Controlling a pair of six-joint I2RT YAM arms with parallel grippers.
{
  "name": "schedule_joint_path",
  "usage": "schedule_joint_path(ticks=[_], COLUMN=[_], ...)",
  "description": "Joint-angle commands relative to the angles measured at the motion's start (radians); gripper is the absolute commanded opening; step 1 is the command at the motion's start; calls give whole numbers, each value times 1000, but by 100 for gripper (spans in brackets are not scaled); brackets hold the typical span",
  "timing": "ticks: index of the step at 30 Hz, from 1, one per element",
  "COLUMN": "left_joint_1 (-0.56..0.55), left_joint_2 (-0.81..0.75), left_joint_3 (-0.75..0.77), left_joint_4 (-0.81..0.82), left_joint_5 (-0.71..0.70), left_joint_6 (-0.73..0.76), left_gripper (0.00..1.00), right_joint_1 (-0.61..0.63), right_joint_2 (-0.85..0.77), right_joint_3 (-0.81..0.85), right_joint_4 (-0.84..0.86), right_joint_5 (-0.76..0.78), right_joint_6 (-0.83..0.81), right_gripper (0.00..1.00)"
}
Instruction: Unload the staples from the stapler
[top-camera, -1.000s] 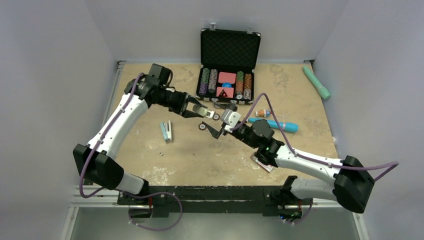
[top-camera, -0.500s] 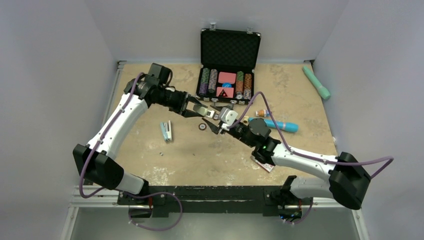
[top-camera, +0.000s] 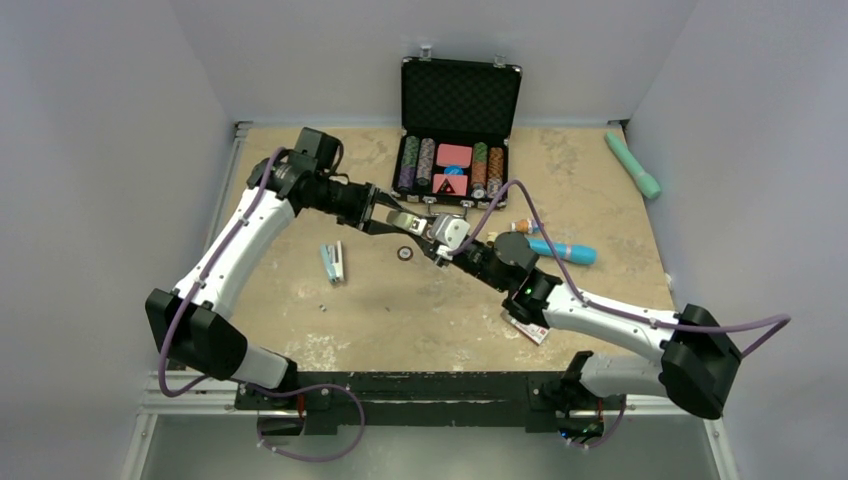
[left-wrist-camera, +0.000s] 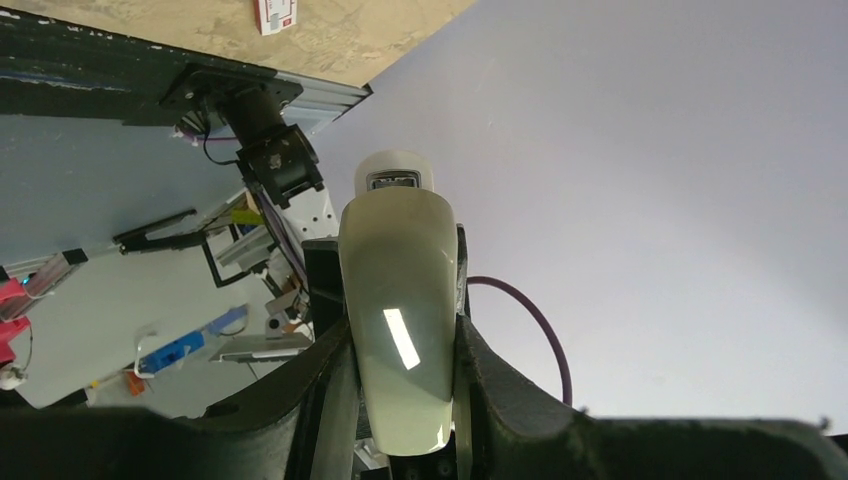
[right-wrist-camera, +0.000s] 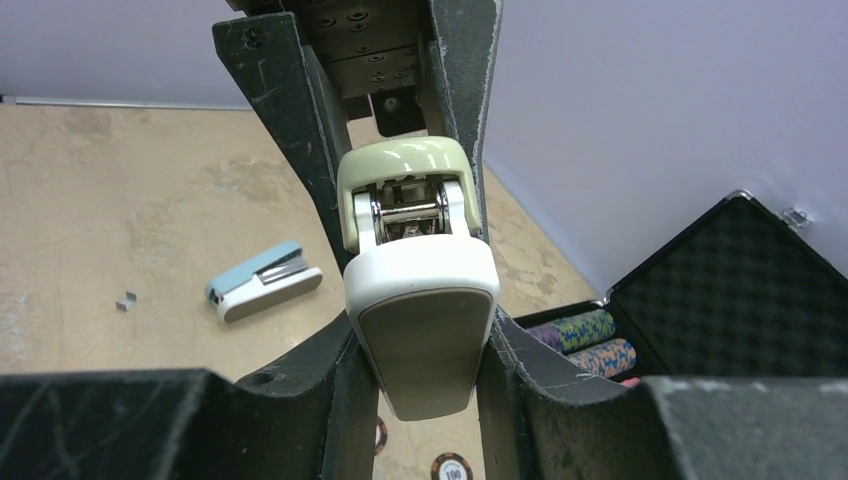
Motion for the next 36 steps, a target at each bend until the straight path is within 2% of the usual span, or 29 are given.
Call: schedule_joint_path(ticks=[1, 4, 8, 15, 19, 26, 29, 36], left_joint_1=[6, 10, 13, 15, 15, 16, 16, 16], left_joint_2=[-43, -34, -21, -15, -2, -10, -2, 50], left_joint_3=[-25, -28, -27, -110, -185, -304, -263, -142], left_joint_4=[32, -15, -58, -150, -170, -122, -176, -342], left_joint_5=[29, 1, -37, -126, -151, -118, -176, -406], left_joint_6=[66, 119, 197, 325, 377, 402, 442, 564], left_gripper=[0, 0, 0, 0, 0, 0, 0, 0], right_joint_1=[1, 2, 3, 52, 105, 113, 114, 118], right_joint_2=[-53, -66, -45, 69, 113, 56, 76, 188], right_joint_3=[57, 77, 172, 286, 295, 247, 278, 432], right_joint_4=[-61, -158, -372, -607, -652, -631, -692, -917], right_joint_5=[15, 22, 6, -31, 4, 18, 13, -74], right_joint_6=[33, 31, 73, 135, 165, 194, 180, 220], right_gripper=[0, 0, 0, 0, 0, 0, 0, 0])
